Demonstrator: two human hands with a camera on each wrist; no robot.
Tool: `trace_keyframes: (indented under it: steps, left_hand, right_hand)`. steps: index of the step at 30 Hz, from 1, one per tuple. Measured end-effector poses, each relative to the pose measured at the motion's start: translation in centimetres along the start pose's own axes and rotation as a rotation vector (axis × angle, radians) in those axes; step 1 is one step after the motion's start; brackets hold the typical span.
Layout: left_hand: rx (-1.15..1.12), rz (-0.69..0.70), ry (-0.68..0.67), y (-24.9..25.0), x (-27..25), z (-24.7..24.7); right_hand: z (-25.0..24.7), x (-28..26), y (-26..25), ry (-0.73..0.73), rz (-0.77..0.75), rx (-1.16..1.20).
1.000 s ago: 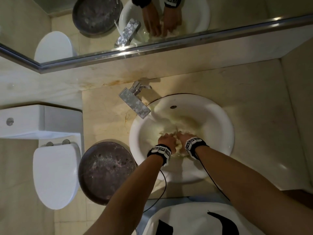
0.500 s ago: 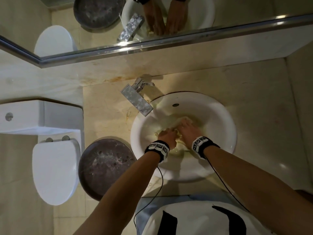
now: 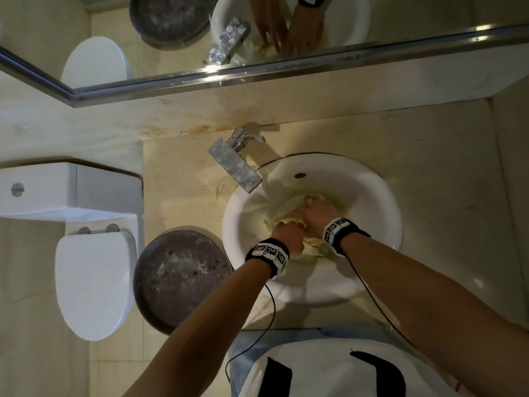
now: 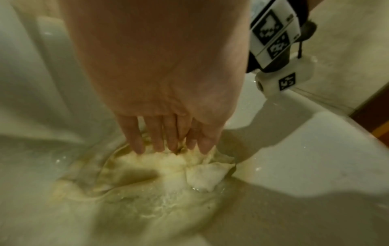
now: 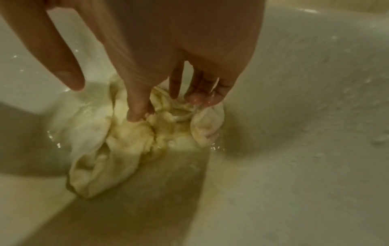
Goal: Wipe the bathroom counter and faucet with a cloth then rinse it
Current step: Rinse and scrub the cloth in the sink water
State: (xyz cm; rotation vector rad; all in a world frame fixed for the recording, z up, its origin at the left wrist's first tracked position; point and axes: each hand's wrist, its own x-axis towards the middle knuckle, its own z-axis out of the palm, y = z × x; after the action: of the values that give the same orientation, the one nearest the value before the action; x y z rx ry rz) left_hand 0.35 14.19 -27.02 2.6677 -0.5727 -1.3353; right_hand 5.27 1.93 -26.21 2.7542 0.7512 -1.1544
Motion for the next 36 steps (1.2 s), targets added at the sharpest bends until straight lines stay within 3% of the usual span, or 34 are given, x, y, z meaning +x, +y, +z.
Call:
trace_keyframes:
  steps: [6, 16, 21, 23, 27, 30, 33, 36]
  left_hand:
    - [0.073, 0.024, -0.214, -1.8, 0.3, 0.7]
    - [0.146, 0.002, -0.204, -2.8, -0.8, 0.0]
    - [0.152, 0.023, -0.266, -3.9, -0.4, -0.2]
    - [0.089, -0.013, -0.248, -3.5, -0.6, -0.3]
    - [0.037, -0.062, -0.064, -3.3, -0.9, -0.9]
    - [0.106, -0.044, -0.084, -4.1, -0.7, -0.2]
    - [0.13, -0.055, -0.116, -4.1, -0.4, -0.3]
    - [0.106, -0.068, -0.079, -3.3, -0.4, -0.7]
  right_hand:
    - [0.9, -1.1, 2.1, -0.095, 0.014, -0.01]
    - [2.5, -3.4, 3.0, -0.17, -0.261, -0.246]
    - [2.2, -3.6, 1.8, -0.245, -0.249, -0.513]
    - [1.7, -3.2, 1.2, -0.253, -0.254, -0.509]
    - [1.0, -2.3, 1.3, -0.176, -0.277, -0.375]
    - [1.6, -2.5, 1.5, -0.118, -0.203, -0.455]
    - [1.7, -2.7, 1.3, -0.28, -0.164, -0.424]
    - [2.2, -0.2, 0.9, -0.277, -0.202, -0.346]
